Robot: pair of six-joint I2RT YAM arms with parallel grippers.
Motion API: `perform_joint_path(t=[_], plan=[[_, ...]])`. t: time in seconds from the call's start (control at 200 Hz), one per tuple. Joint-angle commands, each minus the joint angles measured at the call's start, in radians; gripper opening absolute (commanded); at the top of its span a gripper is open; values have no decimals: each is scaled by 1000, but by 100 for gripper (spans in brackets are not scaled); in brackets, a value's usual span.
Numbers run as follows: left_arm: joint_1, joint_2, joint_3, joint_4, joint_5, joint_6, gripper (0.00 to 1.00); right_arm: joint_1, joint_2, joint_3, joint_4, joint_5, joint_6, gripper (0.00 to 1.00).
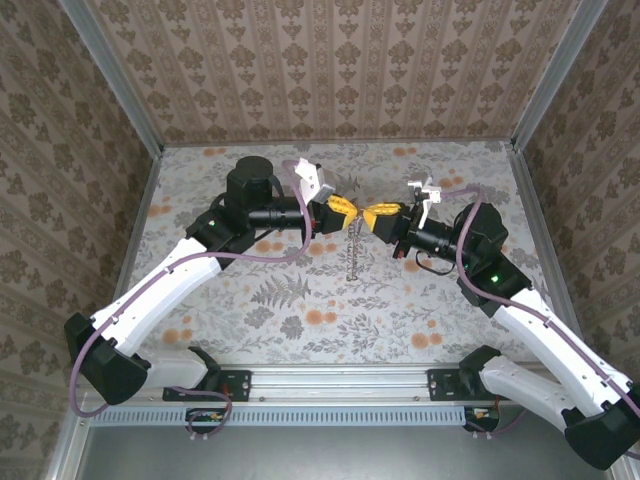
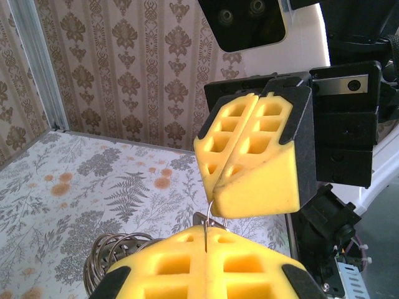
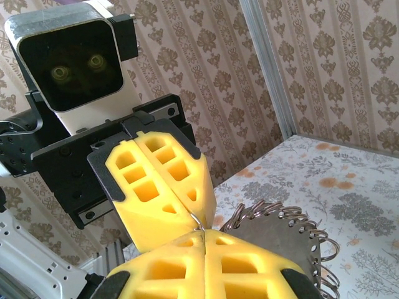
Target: Put the keys on the keyring
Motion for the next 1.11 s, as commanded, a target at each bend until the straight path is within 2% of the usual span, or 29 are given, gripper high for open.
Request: perform_joint_path(t=[0.0,0.39,1.1], plan=[[-13,2,24,34,50,10,0,1,7,38,43,-13,5,0],[-20,7,35,25,72,16,0,0,39,58,-13,18,-41,0],[-24,-58,-5,78,51,6,0,-36,38,-36,-32,52,-27,0]])
